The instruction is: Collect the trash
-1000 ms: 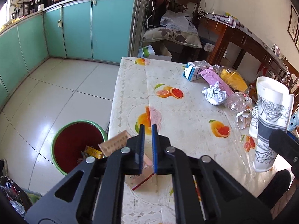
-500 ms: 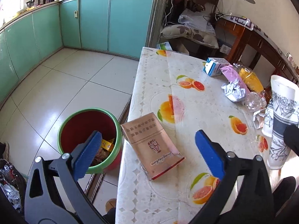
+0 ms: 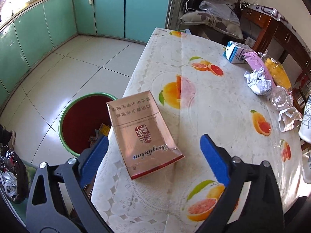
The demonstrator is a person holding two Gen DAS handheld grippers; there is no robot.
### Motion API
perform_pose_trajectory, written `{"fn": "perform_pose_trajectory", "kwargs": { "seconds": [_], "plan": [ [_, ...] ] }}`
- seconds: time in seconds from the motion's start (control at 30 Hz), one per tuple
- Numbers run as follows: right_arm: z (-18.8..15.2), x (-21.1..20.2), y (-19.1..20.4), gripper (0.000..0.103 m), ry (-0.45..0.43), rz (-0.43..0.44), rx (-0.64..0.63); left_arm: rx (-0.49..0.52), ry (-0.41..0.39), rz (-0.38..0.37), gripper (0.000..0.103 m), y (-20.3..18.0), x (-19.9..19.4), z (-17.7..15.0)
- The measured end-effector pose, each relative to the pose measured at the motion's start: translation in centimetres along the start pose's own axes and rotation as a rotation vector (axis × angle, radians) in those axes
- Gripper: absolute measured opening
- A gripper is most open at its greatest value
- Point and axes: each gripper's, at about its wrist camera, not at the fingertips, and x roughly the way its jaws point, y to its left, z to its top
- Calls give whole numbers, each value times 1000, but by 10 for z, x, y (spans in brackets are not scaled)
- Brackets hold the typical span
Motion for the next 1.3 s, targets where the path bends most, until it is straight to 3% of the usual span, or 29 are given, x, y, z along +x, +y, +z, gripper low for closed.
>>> {"fn": "perform_pose_trajectory", "kwargs": {
  "seconds": [0.13,0.2,0.4,0.77,1.13,1.3],
  "plan": [
    [-3,0,-3,40,2,-14,0,8,-4,0,78,-3,0,-1],
    [-4,-2,-6,40,0,-16,5,13,-1,-12,64,-5,1,-1],
    [-6,-4,-15,40,7,-28,25,44,-7,-47,54,-16,2,-3],
    [-7,-9,-23,40,7,-50,45,103,-16,-105,52,-35,-2,-2],
    [-6,-2,-17,40,23,-39,32,103,-72,-142,52,-26,-25,9],
    [-1,6,-1,40,25,-19,-11,87,-110,-120,52,-7,-38,18]
  ]
}}
